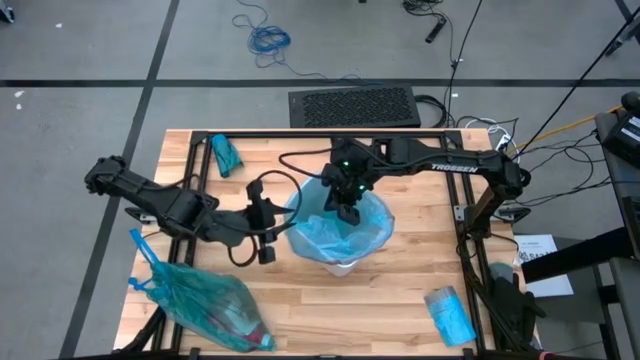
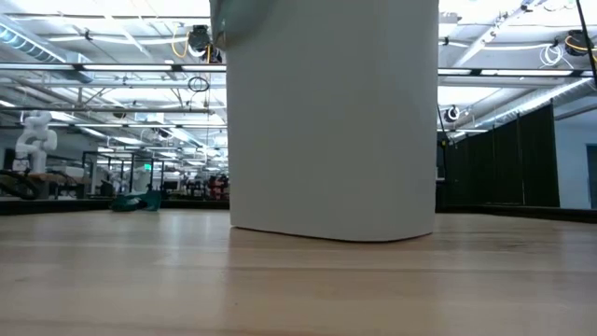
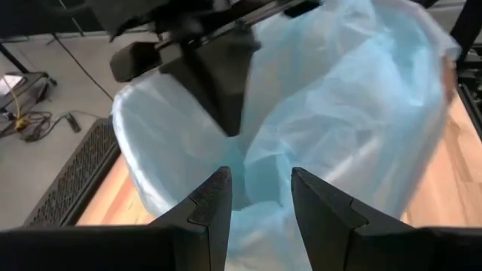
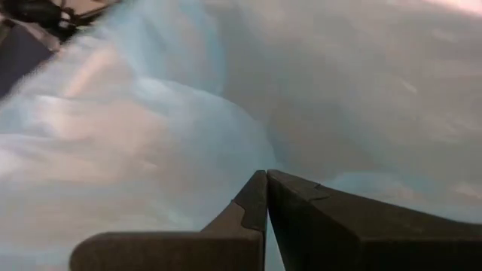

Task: Place trash/remove bag and relplace
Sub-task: Insert the new blue trash bag into the white trash bin

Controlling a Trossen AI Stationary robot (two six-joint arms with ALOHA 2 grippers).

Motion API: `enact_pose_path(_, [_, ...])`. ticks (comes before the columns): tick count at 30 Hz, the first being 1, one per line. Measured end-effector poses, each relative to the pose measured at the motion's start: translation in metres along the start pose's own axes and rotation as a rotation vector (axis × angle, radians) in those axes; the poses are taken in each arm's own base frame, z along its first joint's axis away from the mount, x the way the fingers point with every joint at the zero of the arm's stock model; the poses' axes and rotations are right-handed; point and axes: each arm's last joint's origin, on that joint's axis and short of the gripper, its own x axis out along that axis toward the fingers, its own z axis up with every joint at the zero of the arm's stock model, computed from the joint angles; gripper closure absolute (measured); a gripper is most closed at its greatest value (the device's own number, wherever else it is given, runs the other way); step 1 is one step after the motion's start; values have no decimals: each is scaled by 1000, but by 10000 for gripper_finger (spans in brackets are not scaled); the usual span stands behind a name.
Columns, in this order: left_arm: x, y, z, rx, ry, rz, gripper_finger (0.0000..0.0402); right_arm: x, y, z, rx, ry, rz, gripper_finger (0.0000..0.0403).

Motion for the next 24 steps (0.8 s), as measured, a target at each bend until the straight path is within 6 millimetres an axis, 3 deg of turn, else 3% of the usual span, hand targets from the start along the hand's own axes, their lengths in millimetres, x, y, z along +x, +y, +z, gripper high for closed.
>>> enact_pose_path(8, [8, 12, 0, -24, 28, -8, 267, -6, 18, 3, -55, 5, -9, 399])
enact_pose_path(15, [22, 16, -2, -27, 77, -18, 267, -9, 36, -11, -200, 145, -100, 399])
enact_pose_path(24, [36, 12, 0, -70, 61, -7, 267, 15, 34, -16, -291, 254, -112, 399])
